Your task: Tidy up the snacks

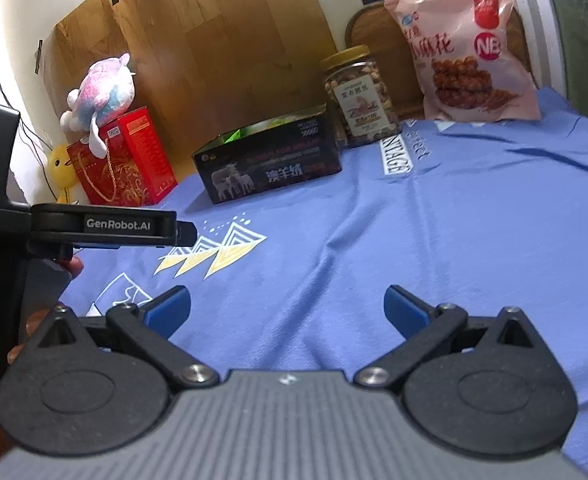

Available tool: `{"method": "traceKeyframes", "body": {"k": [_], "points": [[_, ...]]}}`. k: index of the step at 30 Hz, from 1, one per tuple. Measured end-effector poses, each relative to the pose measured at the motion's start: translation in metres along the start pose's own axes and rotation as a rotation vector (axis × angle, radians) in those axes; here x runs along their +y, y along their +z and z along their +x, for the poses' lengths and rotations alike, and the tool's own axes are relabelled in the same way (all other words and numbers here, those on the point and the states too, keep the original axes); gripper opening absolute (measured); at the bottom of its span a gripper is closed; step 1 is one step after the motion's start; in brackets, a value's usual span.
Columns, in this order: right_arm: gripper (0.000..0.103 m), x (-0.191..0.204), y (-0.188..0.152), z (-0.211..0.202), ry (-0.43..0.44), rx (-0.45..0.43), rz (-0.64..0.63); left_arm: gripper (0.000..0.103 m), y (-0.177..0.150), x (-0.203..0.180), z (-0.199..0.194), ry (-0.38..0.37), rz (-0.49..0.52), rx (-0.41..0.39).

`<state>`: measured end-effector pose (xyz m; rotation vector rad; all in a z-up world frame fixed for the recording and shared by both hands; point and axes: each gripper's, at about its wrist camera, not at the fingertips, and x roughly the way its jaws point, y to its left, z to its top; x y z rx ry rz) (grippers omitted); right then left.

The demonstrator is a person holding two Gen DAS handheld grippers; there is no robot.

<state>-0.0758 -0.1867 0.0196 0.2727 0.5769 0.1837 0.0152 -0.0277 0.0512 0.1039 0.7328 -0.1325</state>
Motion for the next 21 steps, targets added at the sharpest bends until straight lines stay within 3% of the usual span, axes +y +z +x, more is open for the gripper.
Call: {"method": "traceKeyframes", "body": {"k": [16,21], "points": [[0.103,-0.016,0.007,-0.005,0.000,-0.021,0.036,0.103,-0.004,-0.015,0.008,-0.022,0.001,0.048],[0.103,-0.020,0.010,-0.011,-0.012,-0.035,0.038,0.103,0.001,-0.025,0.005,-0.033,0.012,0.027]]}}
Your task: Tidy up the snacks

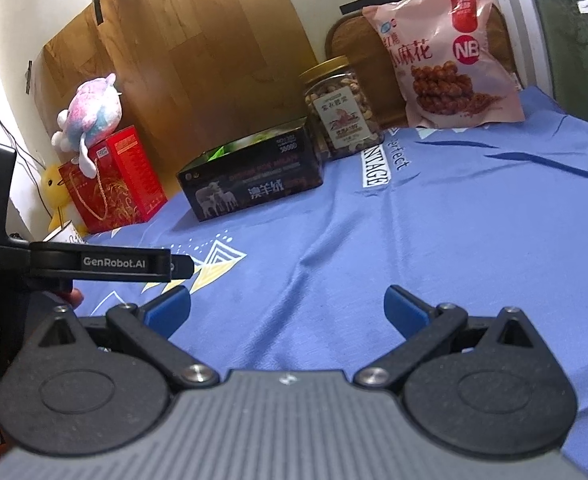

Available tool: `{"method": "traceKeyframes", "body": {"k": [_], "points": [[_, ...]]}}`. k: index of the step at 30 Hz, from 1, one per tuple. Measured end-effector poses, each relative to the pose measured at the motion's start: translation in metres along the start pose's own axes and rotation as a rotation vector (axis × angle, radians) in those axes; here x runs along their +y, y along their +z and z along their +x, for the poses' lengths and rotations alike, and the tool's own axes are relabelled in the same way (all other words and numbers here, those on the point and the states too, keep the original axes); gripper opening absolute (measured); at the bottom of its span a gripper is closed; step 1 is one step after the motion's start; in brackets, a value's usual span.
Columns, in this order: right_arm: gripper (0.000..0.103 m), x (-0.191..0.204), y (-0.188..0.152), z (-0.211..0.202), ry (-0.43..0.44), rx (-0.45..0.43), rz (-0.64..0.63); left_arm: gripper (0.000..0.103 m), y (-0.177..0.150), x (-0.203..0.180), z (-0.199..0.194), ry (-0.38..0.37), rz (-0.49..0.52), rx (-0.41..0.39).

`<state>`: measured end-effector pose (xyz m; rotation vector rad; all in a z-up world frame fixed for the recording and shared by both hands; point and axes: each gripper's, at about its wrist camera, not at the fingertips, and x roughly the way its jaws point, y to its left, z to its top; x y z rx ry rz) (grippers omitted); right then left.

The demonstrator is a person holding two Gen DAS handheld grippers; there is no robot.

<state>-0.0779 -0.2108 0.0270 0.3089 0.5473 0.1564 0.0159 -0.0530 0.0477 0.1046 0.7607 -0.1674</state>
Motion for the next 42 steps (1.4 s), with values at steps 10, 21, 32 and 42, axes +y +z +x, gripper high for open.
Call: {"method": "traceKeyframes", "body": {"k": [10,21,32,42], "points": [[0.103,-0.001,-0.004,0.000,0.007,0.004,0.010,0.103,-0.005,0.002,-0.005,0.027,0.027,-0.006],[0.103,0.004,-0.005,0.002,-0.002,0.022,-0.019,0.103,-0.010,0.013,-0.008,0.105,0.036,-0.045],[0.103,0.012,0.001,0.008,0.014,0.008,-0.028,0.103,-0.011,0.027,-0.013,0.171,0.044,-0.095],[0.101,0.010,0.004,0.013,0.021,-0.007,-0.027,0.103,-0.003,0.032,0.007,0.130,-0.023,-0.049]]}}
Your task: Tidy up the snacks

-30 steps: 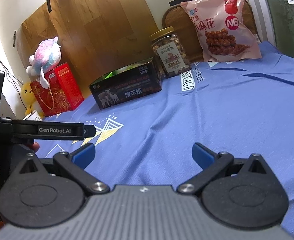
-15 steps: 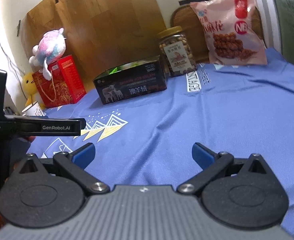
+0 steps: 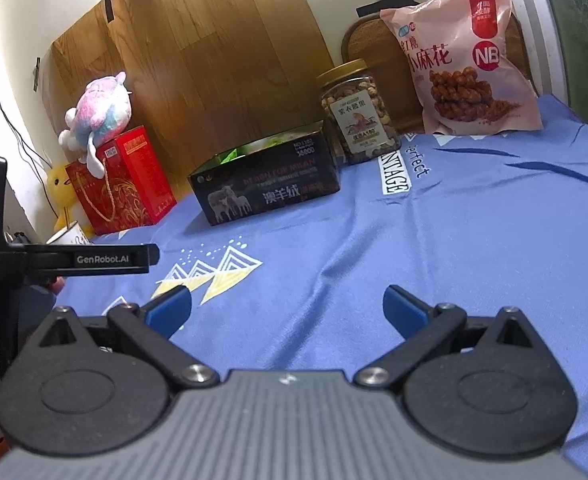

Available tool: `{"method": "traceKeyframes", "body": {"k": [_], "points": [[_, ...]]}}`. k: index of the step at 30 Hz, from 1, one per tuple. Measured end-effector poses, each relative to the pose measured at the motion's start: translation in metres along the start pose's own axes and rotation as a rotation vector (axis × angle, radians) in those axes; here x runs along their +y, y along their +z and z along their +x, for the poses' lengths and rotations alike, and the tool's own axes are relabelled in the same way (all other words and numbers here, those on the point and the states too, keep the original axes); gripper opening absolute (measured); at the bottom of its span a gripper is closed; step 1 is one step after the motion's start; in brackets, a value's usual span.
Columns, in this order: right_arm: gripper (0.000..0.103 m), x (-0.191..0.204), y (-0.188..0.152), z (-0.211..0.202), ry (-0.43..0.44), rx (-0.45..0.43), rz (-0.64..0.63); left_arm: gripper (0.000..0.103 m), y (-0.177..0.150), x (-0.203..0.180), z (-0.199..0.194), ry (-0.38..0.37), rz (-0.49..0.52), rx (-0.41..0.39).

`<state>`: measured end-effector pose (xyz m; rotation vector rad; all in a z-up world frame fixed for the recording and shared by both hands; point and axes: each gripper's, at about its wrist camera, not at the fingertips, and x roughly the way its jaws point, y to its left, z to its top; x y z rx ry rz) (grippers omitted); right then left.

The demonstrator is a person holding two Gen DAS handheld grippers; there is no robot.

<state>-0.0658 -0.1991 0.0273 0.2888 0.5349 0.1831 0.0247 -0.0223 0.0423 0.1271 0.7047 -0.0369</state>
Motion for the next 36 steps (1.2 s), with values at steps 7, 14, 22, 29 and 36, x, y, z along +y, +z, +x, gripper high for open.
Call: {"method": "traceKeyframes", "body": {"k": [7,14,22,29,36], "points": [[0.101,-0.011,0.011,-0.003,-0.016,0.011,-0.011,0.103,0.007,-0.012,0.003,-0.103,0.007,0.066],[0.101,-0.023,0.029,0.007,0.023,0.112,0.025,0.103,0.014,-0.017,-0.007,-0.144,0.055,0.081],[0.101,-0.028,0.049,0.001,0.027,0.139,0.028,0.103,0.020,-0.031,-0.007,-0.130,0.103,0.089],[0.101,-0.029,0.059,0.011,0.059,0.156,0.040,0.103,0.023,-0.024,-0.002,-0.074,0.095,0.101],[0.101,-0.021,0.064,0.020,0.091,0.167,0.021,0.103,0.029,-0.020,0.004,-0.037,0.070,0.113]]}}
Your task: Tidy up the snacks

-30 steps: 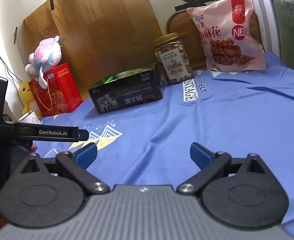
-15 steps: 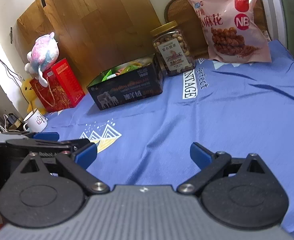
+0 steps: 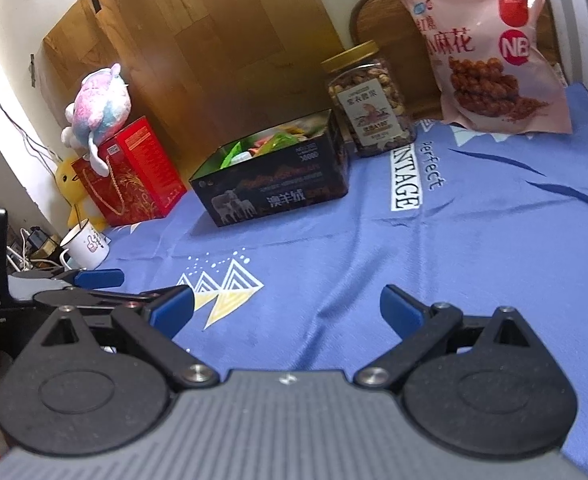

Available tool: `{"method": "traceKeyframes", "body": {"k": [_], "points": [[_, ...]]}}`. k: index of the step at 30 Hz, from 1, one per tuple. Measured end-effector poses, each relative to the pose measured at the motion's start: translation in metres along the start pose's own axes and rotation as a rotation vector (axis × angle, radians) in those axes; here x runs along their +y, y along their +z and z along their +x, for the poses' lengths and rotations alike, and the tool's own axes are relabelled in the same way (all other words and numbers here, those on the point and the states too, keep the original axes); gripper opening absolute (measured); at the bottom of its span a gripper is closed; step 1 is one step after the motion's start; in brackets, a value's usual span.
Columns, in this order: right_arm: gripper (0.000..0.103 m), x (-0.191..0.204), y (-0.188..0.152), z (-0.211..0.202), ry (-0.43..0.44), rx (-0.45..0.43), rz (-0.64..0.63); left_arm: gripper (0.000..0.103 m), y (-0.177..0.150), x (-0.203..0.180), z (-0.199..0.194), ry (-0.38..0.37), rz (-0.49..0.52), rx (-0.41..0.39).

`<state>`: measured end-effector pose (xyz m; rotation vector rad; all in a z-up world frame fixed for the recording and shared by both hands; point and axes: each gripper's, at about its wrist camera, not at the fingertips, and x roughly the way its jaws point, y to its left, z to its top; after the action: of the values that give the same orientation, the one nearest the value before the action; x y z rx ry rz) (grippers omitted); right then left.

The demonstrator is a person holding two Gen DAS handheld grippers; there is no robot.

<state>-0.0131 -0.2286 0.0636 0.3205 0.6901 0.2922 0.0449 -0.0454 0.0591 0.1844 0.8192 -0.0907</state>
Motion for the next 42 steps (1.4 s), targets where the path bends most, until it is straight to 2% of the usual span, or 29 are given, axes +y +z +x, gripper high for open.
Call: {"method": "traceKeyframes", "body": {"k": [20,42], "points": [[0.101,0.003,0.007,0.008,0.060,0.002,-0.035,0.103,0.005,-0.001,0.008,0.012,-0.001,0.031],[0.101,0.005,0.008,0.012,0.077,0.004,-0.041,0.103,0.005,0.002,0.007,0.024,-0.001,0.036]]}}
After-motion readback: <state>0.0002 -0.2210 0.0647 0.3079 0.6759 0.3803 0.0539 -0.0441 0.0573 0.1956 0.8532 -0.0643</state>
